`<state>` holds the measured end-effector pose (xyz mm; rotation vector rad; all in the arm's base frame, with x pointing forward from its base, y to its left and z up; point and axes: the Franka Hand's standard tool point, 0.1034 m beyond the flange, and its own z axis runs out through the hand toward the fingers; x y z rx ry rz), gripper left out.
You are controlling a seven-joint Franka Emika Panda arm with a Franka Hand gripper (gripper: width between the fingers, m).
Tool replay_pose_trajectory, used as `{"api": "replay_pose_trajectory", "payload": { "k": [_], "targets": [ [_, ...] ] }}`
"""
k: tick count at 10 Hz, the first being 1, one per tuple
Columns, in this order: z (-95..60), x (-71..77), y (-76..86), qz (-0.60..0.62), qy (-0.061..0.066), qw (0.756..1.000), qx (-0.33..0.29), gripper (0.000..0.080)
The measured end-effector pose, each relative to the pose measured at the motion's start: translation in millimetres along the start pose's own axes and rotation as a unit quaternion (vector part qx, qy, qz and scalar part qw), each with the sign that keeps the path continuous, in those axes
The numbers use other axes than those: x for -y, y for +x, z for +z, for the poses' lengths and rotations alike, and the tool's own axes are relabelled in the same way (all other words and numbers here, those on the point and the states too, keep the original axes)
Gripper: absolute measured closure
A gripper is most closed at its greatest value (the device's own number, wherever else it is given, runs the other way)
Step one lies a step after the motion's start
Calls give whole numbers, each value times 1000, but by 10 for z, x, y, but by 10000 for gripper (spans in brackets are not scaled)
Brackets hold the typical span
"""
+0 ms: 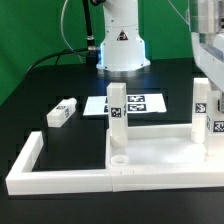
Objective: Assemble desk
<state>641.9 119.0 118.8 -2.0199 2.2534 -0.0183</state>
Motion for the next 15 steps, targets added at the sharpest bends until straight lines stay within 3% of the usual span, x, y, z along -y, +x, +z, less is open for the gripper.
{"api": "replay_pose_trajectory", "payload": {
  "k": [1,3,4,5,6,8,10,12,14,15],
  "targets": [
    [3,-12,-20,18,6,1000,0,511],
    [5,-12,-4,-34,4,999,-2,509],
    [-10,-12,27,-134,-5,991,-4,330],
    [-26,29,43,-241,2,970,-6,188],
    [-27,41,48,-326,9,945,-8,188],
    [-17,4,43,-368,9,930,-9,153],
    [-13,8,61,-436,8,900,-11,153],
    [3,38,84,-559,1,829,-31,151],
    [4,38,88,-544,1,839,-30,151],
    [5,38,89,-542,1,840,-30,278]
  ]
}}
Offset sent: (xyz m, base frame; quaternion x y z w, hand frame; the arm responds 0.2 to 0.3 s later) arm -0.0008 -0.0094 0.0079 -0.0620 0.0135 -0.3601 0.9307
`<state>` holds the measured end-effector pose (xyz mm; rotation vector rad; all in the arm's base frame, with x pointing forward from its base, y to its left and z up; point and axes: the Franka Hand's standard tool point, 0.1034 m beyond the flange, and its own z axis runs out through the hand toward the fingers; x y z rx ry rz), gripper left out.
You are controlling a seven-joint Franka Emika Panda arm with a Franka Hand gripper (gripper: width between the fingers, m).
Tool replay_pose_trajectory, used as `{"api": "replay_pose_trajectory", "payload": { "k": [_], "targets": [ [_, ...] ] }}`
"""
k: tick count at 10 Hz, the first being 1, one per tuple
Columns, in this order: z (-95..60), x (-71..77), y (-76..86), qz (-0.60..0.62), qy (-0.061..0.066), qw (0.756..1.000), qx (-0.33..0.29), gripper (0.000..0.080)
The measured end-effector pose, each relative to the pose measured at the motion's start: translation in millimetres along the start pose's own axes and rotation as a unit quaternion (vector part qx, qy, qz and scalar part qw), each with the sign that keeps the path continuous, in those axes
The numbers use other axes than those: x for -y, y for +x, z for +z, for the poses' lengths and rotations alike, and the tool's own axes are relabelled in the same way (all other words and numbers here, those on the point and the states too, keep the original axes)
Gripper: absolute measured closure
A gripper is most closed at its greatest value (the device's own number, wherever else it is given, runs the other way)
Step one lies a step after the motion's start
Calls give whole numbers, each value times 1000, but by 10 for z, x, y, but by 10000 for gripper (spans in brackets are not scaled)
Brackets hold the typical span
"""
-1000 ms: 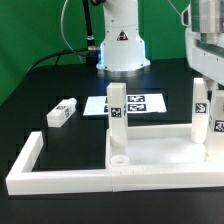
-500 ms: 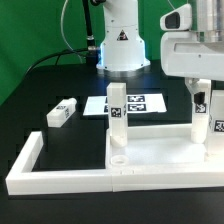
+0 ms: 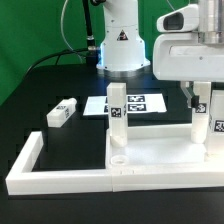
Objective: Assemble desk
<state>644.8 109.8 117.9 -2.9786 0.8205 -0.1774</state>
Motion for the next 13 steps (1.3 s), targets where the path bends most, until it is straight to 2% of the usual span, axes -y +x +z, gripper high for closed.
{"api": "replay_pose_trajectory", "payload": {
  "k": [1,2,5,6,7,10,11,13],
  "targets": [
    [2,3,-4,33,1,999,1,278],
    [3,1,-5,58,0,998,1,471],
    [9,-35,3,204,-3,979,3,509],
    [13,-52,7,263,-2,965,4,509],
    [19,-76,9,353,0,936,9,509],
    [28,-95,-43,573,29,818,24,509],
    [26,-84,-55,589,32,807,23,509],
    [29,-83,-62,573,31,819,23,508]
  ]
}}
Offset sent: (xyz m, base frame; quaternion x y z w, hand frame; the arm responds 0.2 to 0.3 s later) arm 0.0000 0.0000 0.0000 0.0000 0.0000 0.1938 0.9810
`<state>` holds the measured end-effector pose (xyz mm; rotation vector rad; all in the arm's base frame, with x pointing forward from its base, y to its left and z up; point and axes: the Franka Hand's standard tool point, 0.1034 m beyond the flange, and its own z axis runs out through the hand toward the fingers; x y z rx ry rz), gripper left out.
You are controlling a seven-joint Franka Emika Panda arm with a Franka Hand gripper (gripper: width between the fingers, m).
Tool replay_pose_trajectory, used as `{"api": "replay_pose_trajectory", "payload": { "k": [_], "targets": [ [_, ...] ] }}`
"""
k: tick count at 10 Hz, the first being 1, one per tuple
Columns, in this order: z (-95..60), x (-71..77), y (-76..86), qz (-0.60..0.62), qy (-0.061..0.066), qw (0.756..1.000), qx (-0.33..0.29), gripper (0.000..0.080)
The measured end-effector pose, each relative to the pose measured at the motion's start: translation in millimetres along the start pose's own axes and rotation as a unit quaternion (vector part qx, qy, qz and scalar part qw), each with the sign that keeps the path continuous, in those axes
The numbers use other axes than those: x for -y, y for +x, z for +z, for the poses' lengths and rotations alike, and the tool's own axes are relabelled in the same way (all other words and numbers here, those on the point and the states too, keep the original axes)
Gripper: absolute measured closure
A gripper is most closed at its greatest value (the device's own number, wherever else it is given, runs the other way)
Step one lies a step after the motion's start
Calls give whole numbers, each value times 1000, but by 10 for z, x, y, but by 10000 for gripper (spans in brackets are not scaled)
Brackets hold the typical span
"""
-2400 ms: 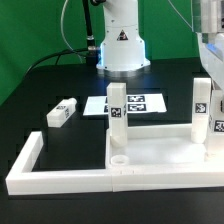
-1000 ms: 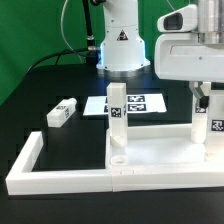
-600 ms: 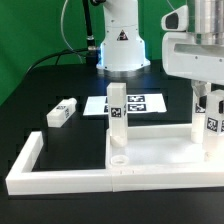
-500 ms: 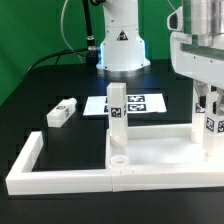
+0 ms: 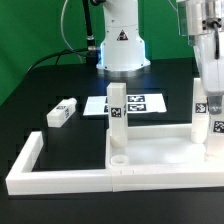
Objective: Assemble desk
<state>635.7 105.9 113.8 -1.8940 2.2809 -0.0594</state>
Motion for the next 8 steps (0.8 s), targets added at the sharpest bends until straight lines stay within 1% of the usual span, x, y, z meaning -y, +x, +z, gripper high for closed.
{"api": "replay_pose_trajectory", "payload": {
  "k": [1,2,3,4,6,7,8],
  "targets": [
    [7,-3,0,-2,-1,1000,0,342],
    [1,21,-14,-123,-2,992,-6,342],
    [27,2,-68,-216,-4,976,-2,196],
    [43,-37,-117,-245,-6,969,0,159],
    [41,-21,-79,-291,-6,957,0,151],
    [41,-20,-78,-331,-6,944,-1,151],
    [41,-19,-76,-379,-6,925,0,150]
  ]
}}
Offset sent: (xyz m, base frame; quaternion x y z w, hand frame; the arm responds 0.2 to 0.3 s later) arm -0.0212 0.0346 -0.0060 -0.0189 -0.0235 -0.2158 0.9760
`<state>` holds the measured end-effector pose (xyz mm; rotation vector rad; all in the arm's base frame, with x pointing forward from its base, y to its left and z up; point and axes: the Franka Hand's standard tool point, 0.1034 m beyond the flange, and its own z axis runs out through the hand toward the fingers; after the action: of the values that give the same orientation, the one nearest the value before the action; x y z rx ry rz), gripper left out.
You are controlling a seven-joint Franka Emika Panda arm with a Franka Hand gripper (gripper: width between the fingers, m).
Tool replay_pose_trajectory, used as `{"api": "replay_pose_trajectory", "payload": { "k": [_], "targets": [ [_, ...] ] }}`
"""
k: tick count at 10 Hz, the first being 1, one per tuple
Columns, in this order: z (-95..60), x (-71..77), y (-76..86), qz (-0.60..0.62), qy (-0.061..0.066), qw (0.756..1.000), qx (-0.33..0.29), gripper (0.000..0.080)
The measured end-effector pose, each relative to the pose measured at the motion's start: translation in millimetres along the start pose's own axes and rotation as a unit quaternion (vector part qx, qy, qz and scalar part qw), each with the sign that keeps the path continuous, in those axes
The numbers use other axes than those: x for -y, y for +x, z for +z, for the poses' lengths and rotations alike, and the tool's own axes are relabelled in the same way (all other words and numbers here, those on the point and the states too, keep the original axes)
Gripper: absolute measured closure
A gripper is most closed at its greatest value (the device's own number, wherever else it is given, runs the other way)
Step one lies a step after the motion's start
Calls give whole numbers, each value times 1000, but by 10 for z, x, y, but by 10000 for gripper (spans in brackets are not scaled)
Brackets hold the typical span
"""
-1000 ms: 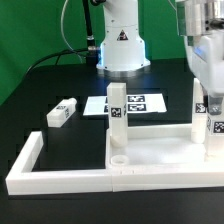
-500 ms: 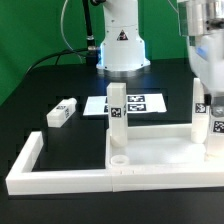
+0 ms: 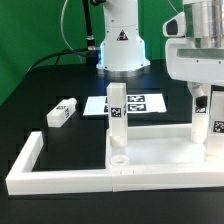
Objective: Assemble desk
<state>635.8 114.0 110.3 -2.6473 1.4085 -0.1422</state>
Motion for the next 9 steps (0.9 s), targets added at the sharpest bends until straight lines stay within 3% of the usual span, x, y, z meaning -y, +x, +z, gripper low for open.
{"api": "replay_pose_trajectory", "payload": {
  "k": [1,3,4,5,6,7,9],
  "targets": [
    [6,0,17,-77,-5,997,-2,150],
    [6,0,17,-77,-5,997,-2,150],
    [6,0,17,-77,-5,997,-2,257],
    [6,0,17,-77,-5,997,-2,257],
    [6,0,17,-77,-5,997,-2,428],
    [6,0,17,-77,-5,997,-2,509],
    [6,0,17,-77,-5,997,-2,509]
  ]
}}
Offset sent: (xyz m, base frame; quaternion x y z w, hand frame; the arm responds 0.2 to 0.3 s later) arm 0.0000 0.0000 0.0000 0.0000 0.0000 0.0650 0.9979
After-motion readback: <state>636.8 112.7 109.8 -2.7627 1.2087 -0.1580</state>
